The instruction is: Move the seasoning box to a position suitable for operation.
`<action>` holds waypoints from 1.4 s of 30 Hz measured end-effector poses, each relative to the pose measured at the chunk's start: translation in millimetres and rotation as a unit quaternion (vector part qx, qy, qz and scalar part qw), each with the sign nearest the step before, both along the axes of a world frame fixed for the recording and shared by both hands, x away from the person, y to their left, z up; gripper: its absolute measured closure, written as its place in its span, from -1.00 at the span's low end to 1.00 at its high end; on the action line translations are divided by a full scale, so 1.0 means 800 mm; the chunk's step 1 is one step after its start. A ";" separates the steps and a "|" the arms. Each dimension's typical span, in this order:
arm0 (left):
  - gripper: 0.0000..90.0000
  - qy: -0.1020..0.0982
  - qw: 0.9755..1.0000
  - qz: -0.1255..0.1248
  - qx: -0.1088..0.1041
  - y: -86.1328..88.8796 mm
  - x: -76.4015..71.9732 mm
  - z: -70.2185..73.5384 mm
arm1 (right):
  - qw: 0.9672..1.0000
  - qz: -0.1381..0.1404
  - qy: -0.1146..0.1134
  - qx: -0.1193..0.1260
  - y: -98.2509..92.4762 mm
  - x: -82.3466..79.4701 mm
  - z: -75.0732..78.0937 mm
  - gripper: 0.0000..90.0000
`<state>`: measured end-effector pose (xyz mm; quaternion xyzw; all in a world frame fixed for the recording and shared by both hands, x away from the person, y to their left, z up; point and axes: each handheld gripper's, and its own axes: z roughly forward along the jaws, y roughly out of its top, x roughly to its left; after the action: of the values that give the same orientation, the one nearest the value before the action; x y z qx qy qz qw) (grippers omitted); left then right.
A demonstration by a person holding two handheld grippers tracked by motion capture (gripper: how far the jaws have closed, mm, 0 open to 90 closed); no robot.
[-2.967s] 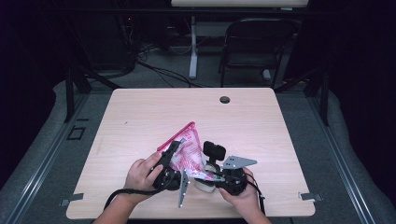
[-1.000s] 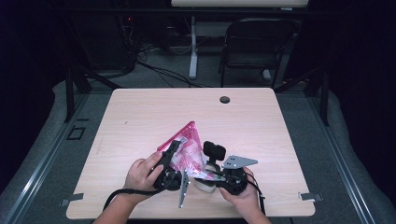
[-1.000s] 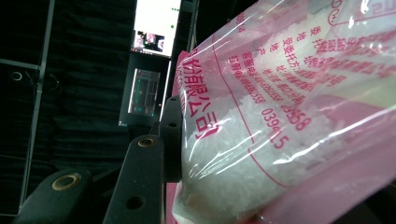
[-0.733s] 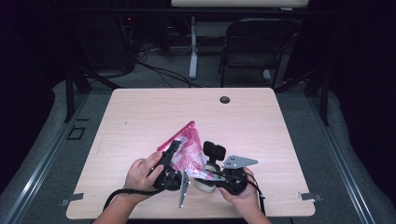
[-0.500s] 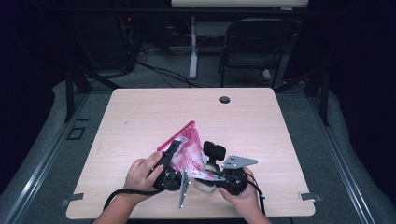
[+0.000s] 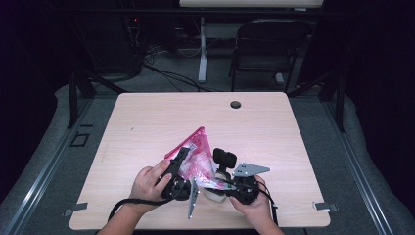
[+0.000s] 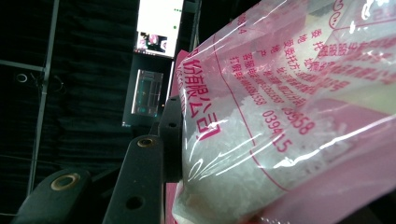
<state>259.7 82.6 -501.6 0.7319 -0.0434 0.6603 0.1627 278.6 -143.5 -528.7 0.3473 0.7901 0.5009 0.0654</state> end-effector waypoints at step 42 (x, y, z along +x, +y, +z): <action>0.46 -0.003 1.000 -0.001 -0.004 0.000 -0.003 0.004 | 1.000 -0.002 -0.002 0.007 0.000 -0.002 0.002 0.98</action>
<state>257.3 82.8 -498.3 0.7294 -0.0417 0.6624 0.1661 277.4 -143.5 -527.4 0.3479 0.7856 0.5075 0.0657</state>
